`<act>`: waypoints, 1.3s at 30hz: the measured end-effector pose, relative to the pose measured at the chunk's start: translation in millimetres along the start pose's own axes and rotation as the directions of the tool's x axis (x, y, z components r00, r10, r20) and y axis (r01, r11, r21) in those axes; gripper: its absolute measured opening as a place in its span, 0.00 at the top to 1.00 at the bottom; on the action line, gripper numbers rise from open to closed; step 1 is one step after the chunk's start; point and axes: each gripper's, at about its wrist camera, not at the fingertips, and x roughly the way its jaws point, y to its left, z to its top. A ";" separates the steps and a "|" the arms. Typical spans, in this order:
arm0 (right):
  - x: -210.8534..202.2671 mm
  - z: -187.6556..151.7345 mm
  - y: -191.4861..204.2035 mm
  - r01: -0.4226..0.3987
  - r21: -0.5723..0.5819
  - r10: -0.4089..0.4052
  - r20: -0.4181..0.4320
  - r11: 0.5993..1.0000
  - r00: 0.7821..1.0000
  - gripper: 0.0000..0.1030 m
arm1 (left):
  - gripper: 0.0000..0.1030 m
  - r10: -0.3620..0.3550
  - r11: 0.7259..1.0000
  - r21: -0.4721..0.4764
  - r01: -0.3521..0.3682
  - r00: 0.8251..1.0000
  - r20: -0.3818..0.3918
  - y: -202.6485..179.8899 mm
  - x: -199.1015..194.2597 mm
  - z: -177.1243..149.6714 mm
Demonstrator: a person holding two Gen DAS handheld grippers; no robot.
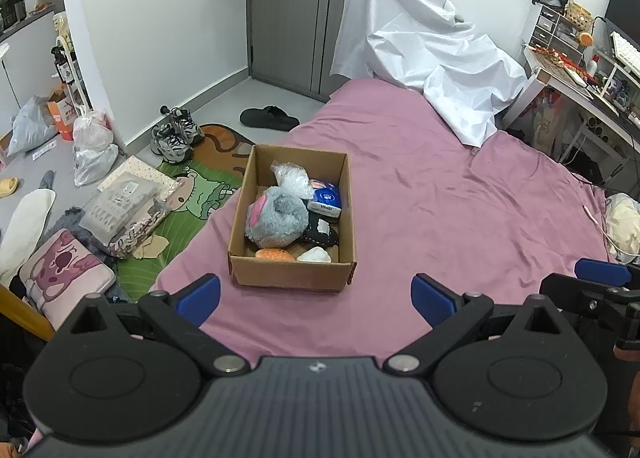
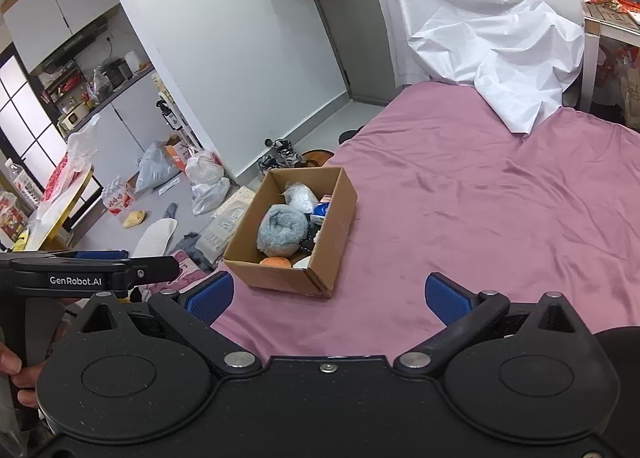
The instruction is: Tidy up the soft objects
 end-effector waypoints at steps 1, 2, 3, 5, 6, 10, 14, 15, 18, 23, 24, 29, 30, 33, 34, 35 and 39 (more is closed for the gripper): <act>0.3 0.0 -0.1 -0.002 0.005 0.002 -0.002 1.000 1.000 0.00 | 0.02 0.001 1.000 0.000 -0.001 1.000 -0.001 -0.4 1.3 -0.1; 0.8 0.0 -1.4 -0.004 0.014 0.004 -0.005 1.000 1.000 0.00 | 0.02 0.002 1.000 -0.002 -0.002 1.000 -0.001 -0.7 1.8 -0.5; 1.2 0.1 -2.3 -0.002 0.018 0.002 -0.007 1.000 1.000 0.00 | 0.02 0.001 1.000 -0.004 -0.001 1.000 -0.001 -0.7 2.1 -1.2; 1.1 -0.6 -2.2 0.003 0.014 -0.003 -0.005 1.000 1.000 0.00 | 0.02 0.001 1.000 -0.002 -0.001 1.000 -0.001 -1.3 2.9 -2.4; 1.5 -1.1 -2.3 0.005 0.015 -0.005 -0.006 1.000 1.000 0.00 | 0.02 0.003 1.000 0.000 -0.003 1.000 -0.002 -0.6 2.4 -1.9; 1.2 -1.2 -3.7 0.006 0.021 -0.006 -0.006 1.000 1.000 0.00 | 0.02 0.010 1.000 0.004 -0.010 1.000 -0.001 -0.2 3.6 -2.2; 0.6 -1.2 -5.3 -0.004 0.030 0.004 -0.004 1.000 1.000 0.00 | 0.02 0.005 1.000 0.010 -0.005 1.000 -0.001 -0.7 3.3 -2.8; 0.0 -0.8 -6.0 -0.008 0.035 0.008 -0.003 0.999 1.000 0.00 | 0.02 0.002 1.000 0.011 -0.002 1.000 -0.001 -1.3 3.4 -3.0; -1.1 -0.4 -6.8 0.003 0.038 -0.003 0.003 0.999 1.000 0.00 | 0.02 -0.006 1.000 0.016 0.006 1.000 -0.002 -3.1 3.8 -2.9; -1.4 -0.2 -5.7 0.010 0.035 -0.010 0.004 0.999 1.000 0.00 | 0.02 -0.011 1.000 0.020 0.011 1.000 0.000 -3.9 4.8 -3.1; -1.0 -0.2 -5.2 0.011 0.035 -0.011 0.003 0.999 1.000 0.00 | 0.02 -0.009 1.000 0.022 0.009 1.000 -0.001 -4.2 4.9 -3.1; -1.0 0.1 -5.1 0.008 0.042 -0.009 0.008 0.999 1.000 0.00 | 0.02 -0.005 0.999 0.035 0.005 1.000 -0.002 -6.1 5.6 -3.6; -1.1 -0.1 -5.0 0.007 0.042 -0.007 0.010 0.999 1.000 0.00 | 0.02 -0.007 0.999 0.035 0.007 1.000 -0.003 -6.1 6.0 -3.3; -1.0 -0.4 -6.0 0.006 0.044 -0.006 0.010 0.999 1.000 0.00 | 0.02 -0.010 0.999 0.045 0.009 1.000 0.002 -8.6 5.4 -4.4; -1.2 -0.6 -5.6 0.005 0.046 -0.005 0.009 0.999 1.000 0.00 | 0.02 -0.009 0.999 0.049 0.008 1.000 0.005 -9.1 5.2 -5.0; -1.3 -0.5 -6.4 -0.003 0.055 0.003 0.007 0.999 1.000 0.00 | 0.02 -0.005 0.999 0.052 0.005 1.000 0.006 -9.8 5.7 -5.4; -0.7 -1.9 -9.5 -0.019 0.072 0.019 0.006 0.997 1.000 0.00 | 0.02 -0.012 0.998 0.056 0.012 1.000 0.004 -11.4 7.1 -6.9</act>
